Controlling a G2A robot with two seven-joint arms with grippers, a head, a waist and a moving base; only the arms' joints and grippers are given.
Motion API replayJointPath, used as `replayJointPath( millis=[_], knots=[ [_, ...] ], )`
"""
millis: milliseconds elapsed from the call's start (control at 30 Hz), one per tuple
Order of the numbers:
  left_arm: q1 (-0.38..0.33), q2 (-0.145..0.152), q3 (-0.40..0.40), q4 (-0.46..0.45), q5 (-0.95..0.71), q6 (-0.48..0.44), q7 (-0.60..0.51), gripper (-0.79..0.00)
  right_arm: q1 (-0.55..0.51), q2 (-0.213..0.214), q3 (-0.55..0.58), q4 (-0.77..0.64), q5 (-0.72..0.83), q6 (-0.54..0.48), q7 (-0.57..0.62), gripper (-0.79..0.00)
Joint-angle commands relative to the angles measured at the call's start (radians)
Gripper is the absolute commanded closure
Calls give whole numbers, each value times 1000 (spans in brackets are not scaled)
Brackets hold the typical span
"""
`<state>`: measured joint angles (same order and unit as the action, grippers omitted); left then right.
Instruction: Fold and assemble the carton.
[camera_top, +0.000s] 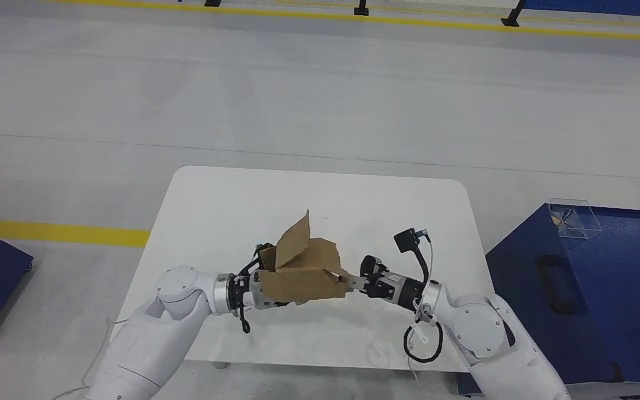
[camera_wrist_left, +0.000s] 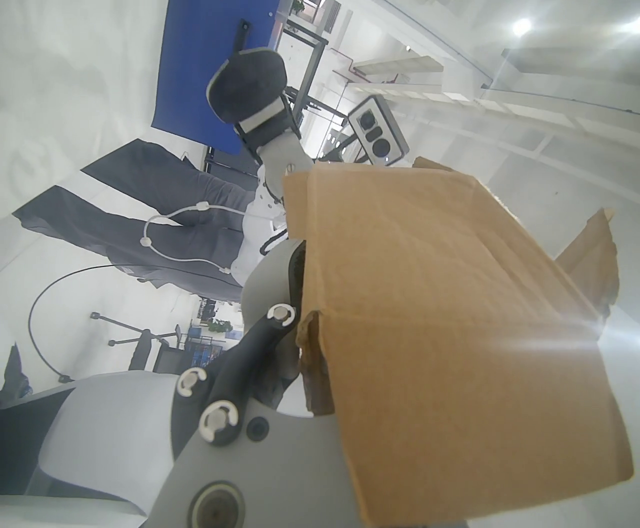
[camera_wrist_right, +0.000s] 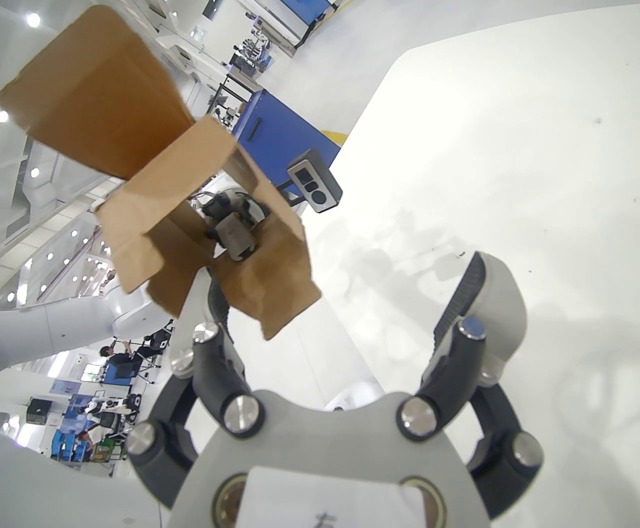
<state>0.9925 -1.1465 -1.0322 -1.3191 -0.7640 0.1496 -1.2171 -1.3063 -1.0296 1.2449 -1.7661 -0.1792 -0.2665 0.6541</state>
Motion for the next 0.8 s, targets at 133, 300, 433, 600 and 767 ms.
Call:
replayJointPath(
  millis=[133,300,433,600,767],
  knots=[
    [27,7,-8,-46,28,-46,-42,0,25,-6,-18,30,-13,31,-17,-785],
    [51,12,-5,-88,63,-52,-50,0,41,-12,-41,50,-10,45,-25,-785],
    [63,13,6,-113,85,-55,-56,0,50,-18,-66,58,-9,47,-34,-785],
    [64,13,5,-107,77,-44,-43,0,49,-20,-67,57,-12,38,-39,-785],
    [52,12,10,-77,65,-8,-42,0,18,-11,2,36,37,22,-30,-785]
  ],
)
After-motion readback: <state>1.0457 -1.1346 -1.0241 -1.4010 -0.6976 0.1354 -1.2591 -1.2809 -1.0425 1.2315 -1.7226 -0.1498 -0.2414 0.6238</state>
